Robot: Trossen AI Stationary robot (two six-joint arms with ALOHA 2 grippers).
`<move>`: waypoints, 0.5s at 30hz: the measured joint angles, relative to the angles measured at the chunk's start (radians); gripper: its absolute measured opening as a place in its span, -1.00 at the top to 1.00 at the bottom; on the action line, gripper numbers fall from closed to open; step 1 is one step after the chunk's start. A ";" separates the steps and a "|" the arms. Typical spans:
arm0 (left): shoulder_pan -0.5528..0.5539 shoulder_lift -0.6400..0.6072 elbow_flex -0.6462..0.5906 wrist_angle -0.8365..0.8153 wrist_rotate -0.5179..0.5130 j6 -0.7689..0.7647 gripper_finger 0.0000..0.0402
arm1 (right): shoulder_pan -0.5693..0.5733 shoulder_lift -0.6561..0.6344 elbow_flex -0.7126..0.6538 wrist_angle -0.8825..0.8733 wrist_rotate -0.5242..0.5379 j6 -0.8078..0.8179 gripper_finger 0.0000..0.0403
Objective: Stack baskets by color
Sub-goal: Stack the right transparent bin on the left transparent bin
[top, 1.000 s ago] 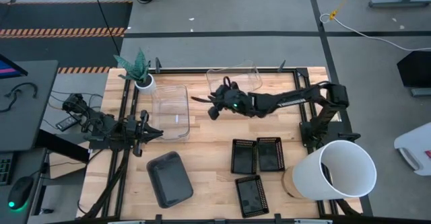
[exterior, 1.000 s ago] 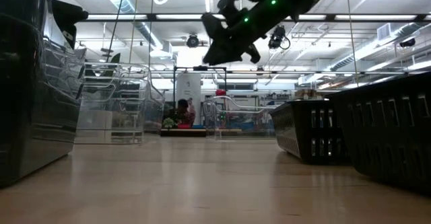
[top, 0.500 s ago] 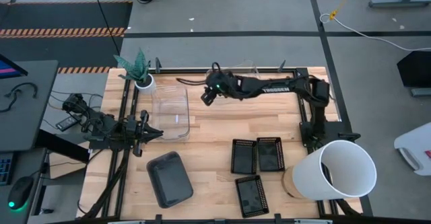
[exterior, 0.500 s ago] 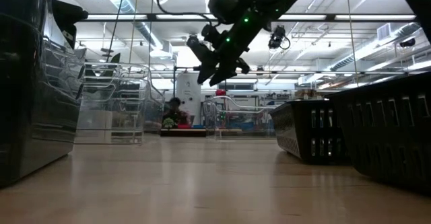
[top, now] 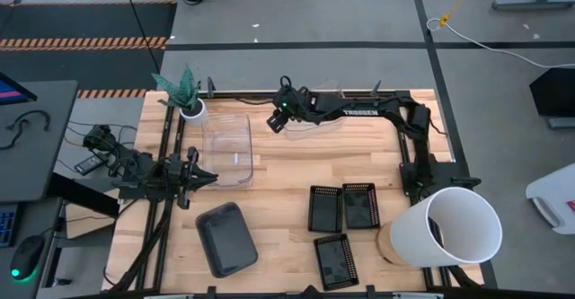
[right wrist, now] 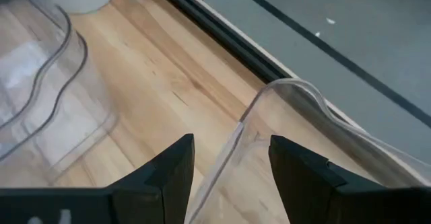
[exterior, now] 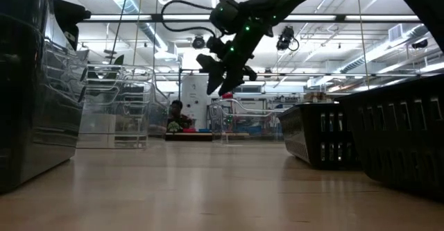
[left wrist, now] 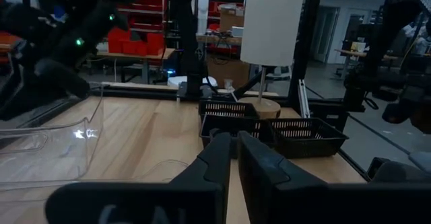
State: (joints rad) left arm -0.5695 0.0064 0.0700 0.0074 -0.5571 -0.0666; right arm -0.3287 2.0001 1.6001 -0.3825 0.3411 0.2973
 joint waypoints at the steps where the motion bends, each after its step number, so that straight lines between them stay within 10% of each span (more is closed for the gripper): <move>1: 0.000 0.000 0.000 0.000 0.001 0.001 0.84 | -0.003 0.009 0.000 0.009 -0.005 0.007 0.02; 15: 0.000 0.000 0.000 -0.003 0.001 0.001 0.80 | -0.005 0.081 0.001 -0.020 -0.052 0.033 0.03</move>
State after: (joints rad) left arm -0.5696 0.0063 0.0700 0.0040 -0.5564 -0.0661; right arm -0.3340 2.0807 1.6009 -0.4029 0.2893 0.3303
